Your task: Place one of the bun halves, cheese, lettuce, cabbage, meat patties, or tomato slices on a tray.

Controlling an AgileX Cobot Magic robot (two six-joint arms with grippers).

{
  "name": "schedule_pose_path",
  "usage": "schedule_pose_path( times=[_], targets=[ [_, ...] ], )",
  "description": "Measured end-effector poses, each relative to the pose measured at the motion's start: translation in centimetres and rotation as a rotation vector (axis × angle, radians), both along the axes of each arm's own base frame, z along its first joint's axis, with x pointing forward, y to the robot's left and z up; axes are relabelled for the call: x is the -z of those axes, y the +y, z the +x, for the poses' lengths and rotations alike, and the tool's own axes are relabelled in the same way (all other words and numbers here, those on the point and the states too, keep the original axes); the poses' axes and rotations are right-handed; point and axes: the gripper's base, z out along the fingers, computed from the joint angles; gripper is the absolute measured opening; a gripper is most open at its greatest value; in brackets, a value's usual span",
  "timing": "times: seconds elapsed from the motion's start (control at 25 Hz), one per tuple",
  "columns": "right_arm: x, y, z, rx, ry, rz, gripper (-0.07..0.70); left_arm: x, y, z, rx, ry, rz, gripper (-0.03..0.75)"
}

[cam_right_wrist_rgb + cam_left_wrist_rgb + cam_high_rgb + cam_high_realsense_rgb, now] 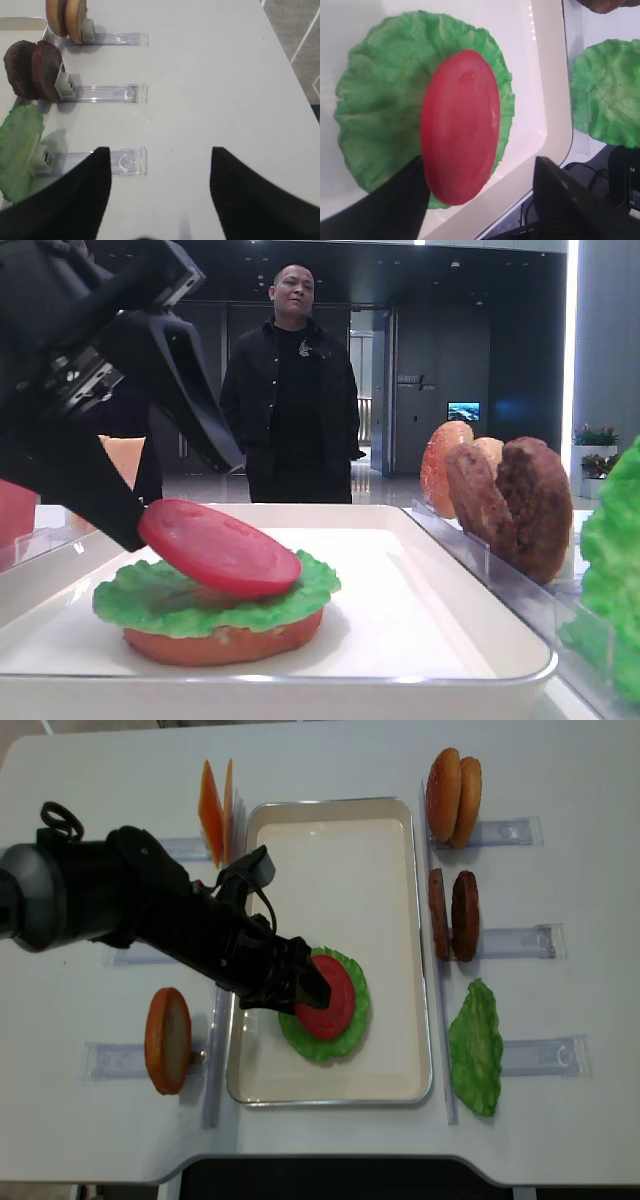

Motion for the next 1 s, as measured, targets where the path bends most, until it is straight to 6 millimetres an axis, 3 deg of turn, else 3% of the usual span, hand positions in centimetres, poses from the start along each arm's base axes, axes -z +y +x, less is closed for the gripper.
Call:
schedule_pose_path(
  times=[0.6, 1.0],
  targets=[
    [0.0, 0.0, 0.0, 0.000, 0.000, 0.000, 0.416, -1.4, 1.1, -0.7, -0.024, -0.005, 0.092, 0.525],
    [0.0, 0.0, 0.0, 0.000, 0.000, 0.000, 0.416, -5.0, 2.7, -1.2, -0.015, -0.007, 0.266, 0.526]
  ],
)
